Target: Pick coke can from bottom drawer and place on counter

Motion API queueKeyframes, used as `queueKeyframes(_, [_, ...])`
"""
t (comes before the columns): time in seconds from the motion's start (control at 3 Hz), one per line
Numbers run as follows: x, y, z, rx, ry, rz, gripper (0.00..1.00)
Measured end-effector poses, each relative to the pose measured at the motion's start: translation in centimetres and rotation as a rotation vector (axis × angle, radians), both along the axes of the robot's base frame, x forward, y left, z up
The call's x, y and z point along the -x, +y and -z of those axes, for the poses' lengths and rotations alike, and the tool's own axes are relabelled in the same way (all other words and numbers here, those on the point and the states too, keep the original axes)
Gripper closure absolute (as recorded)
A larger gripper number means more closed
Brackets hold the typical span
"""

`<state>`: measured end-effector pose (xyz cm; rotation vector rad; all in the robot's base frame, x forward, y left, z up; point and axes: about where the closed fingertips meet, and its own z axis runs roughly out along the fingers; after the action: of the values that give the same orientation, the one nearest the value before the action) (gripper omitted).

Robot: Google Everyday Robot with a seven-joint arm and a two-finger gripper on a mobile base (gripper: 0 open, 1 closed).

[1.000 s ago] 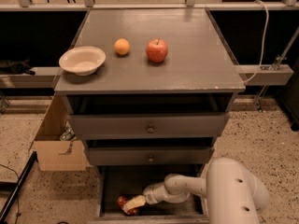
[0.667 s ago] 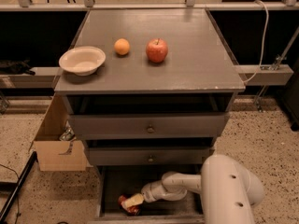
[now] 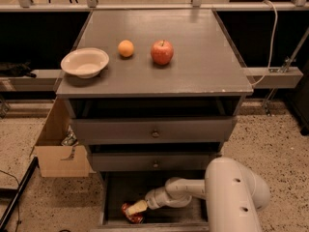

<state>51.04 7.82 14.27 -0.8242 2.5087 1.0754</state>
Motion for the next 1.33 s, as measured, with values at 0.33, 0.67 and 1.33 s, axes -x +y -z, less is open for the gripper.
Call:
queueKeyframes(0.33, [0.7,-0.1,-0.3,0.027,-0.029,0.026,0.0])
queueKeyframes(0.67, [1.6,-0.4,0.5,0.072,-0.053,0.058,0.0])
queueKeyframes(1.33, [2.1,-1.5,-1.1,0.063,-0.06,0.072,0.0])
